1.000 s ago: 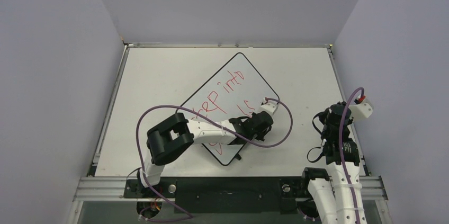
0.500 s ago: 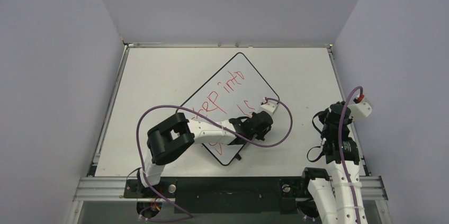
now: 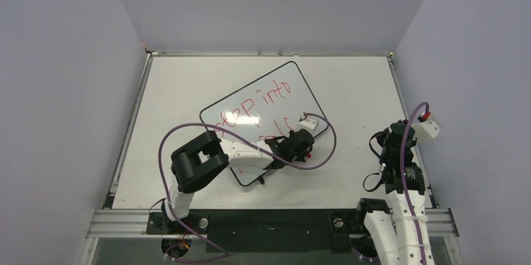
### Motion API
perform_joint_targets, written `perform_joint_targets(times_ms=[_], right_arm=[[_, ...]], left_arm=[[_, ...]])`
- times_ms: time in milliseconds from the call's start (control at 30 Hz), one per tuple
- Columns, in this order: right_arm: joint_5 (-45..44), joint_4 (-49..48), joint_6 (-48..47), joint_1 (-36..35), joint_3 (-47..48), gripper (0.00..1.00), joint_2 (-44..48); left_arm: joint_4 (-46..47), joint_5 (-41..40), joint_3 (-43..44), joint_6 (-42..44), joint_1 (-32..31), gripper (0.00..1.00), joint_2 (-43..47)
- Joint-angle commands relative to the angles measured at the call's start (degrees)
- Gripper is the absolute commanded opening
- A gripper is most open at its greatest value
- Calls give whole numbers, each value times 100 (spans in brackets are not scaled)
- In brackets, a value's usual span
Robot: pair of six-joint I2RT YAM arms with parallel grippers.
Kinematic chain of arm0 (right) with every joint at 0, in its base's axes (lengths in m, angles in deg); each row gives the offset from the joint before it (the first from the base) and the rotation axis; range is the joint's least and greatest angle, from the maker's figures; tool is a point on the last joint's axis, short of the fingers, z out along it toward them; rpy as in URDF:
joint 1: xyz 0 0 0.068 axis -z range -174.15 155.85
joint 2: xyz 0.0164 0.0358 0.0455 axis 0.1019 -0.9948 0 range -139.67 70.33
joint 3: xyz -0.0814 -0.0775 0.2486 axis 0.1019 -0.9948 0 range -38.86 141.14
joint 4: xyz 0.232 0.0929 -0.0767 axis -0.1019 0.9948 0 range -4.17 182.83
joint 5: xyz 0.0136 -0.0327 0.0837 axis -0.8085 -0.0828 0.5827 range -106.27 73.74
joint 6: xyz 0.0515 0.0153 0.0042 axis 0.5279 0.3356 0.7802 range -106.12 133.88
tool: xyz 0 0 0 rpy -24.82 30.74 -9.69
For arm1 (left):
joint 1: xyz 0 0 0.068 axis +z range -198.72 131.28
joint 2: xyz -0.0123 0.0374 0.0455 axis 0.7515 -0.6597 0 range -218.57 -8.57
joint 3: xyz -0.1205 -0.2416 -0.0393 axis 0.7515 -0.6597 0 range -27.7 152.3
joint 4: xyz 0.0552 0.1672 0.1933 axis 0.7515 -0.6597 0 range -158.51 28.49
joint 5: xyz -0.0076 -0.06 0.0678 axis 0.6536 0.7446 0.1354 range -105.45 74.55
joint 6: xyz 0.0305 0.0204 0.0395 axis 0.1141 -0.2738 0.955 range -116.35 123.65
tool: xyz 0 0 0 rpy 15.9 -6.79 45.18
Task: Write a sentence on the whiteboard
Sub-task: Pick up the pen cap from the center of the board.
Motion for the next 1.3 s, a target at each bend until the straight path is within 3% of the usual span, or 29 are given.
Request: perform_joint_targets(times_ms=[0, 300, 400, 500, 667, 900, 1267], right_arm=[[-7, -62, -39, 22, 111, 0, 40], [67, -68, -72, 24, 118, 0, 55], [108, -63, -86, 27, 126, 0, 73], [115, -47, -81, 20, 126, 0, 101], [133, -31, -46, 22, 136, 0, 142], [159, 2, -20, 7, 171, 0, 186], [50, 116, -1, -113, 293, 0, 267]], left_arm=[[-474, -396, -333, 182, 201, 0, 149], [-363, -297, -361, 564, 133, 1, 301], [-658, -176, -159, 718, 108, 17, 414], [-942, -36, 3, 669, 36, 24, 558], [-1554, -407, 502, -204, -258, 29, 594], [-2603, -1090, 1639, -2004, -464, 33, -27], [-3702, -1431, 2719, -3416, -438, 45, -762]])
